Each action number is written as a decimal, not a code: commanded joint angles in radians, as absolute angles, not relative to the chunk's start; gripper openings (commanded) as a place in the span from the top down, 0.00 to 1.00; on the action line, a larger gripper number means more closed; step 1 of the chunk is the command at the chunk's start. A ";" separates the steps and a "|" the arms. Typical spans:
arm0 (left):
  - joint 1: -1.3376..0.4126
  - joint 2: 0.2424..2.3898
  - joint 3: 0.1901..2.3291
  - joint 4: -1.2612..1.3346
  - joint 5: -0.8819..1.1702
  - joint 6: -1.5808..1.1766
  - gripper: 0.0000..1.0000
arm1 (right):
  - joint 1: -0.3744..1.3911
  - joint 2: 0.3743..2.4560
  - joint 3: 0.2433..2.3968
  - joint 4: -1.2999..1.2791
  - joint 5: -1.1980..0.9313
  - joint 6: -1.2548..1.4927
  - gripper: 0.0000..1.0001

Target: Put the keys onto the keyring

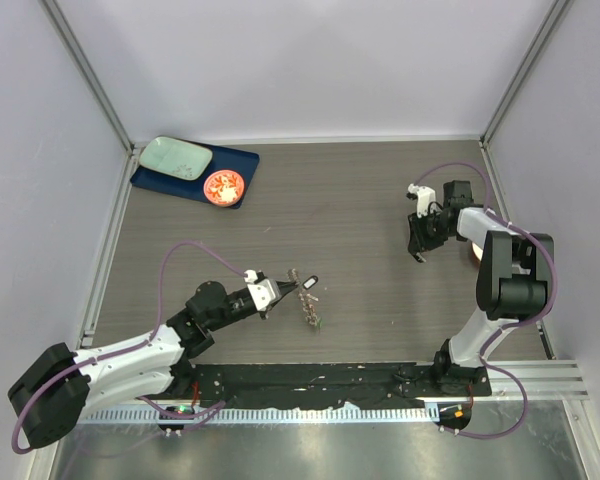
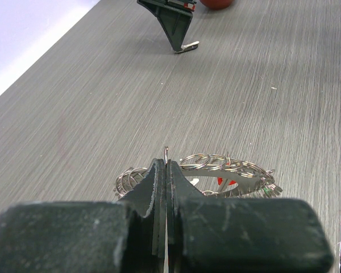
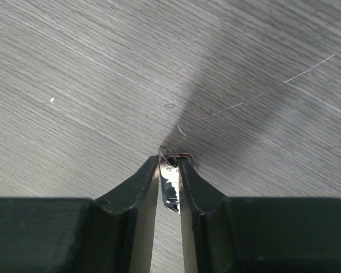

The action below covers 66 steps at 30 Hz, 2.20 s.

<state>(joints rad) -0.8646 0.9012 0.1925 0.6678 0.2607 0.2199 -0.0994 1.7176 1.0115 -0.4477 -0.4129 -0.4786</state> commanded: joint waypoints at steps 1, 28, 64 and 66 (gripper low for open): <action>-0.873 0.916 0.212 0.626 0.259 0.232 1.00 | -0.095 1.718 1.045 -0.449 -0.423 -0.492 0.74; -0.884 0.928 0.232 0.615 0.390 0.235 1.00 | 0.199 1.347 1.058 -0.567 -0.213 -0.485 0.99; -0.934 0.888 0.354 0.512 0.430 0.265 1.00 | 0.833 1.028 1.005 -0.661 -0.362 -0.517 0.99; -0.945 0.893 0.377 0.463 0.425 0.285 1.00 | 0.841 1.020 0.993 -0.654 -0.364 -0.515 0.99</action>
